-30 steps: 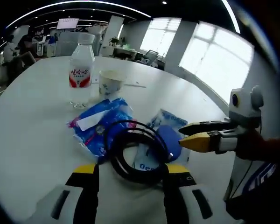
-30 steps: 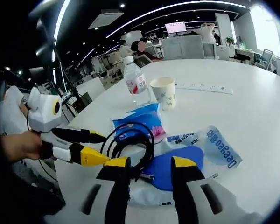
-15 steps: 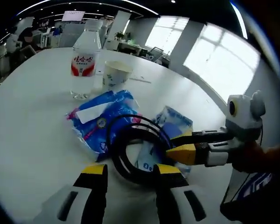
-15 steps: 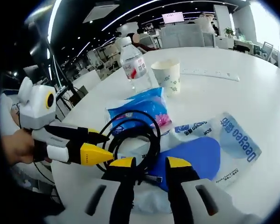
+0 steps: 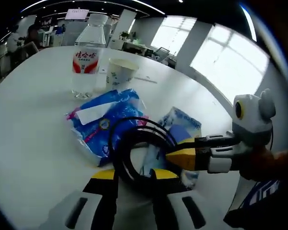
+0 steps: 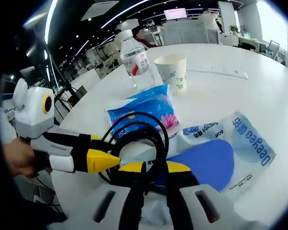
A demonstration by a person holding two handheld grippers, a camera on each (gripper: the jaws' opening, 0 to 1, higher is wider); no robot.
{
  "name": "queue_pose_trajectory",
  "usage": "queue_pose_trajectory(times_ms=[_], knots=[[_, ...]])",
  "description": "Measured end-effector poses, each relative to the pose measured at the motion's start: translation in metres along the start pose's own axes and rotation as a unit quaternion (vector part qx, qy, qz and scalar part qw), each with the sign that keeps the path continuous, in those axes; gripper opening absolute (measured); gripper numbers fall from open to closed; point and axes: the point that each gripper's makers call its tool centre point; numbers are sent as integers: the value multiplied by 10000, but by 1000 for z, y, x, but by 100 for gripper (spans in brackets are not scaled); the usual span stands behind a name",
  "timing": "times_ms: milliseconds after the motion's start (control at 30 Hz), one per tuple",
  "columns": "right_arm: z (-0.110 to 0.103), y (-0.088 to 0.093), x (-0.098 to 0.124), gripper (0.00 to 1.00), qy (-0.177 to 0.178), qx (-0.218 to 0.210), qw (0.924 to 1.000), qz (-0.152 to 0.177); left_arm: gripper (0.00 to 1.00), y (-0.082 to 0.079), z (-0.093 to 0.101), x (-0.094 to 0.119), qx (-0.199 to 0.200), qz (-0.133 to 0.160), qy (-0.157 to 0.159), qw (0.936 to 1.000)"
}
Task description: Arrange the tabletop items into an orderly group along one side of the table until the central work area is clear of visible clutter.
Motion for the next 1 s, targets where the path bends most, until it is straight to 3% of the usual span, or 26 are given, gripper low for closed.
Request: queue_pose_trajectory(times_ms=[167, 667, 1000], knots=[[-1, -2, 2, 4, -145, -412, 9990, 75, 19, 2, -2, 3, -11, 1, -84, 10000], [-14, -12, 26, 0, -275, -567, 9971, 430, 12, 3, 4, 29, 12, 199, -207, 9996], [-20, -14, 41, 0, -355, -575, 9957, 640, 8, -5, 9, 49, -15, 431, -280, 9987]])
Point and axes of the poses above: the point that each gripper's makers call its tool centre point, and the gripper's own axes: x roughly backward along the fingers, z roughly to its right, y roughly out of its underside, and after that the axes turned 14 degrees about -z, right-handed
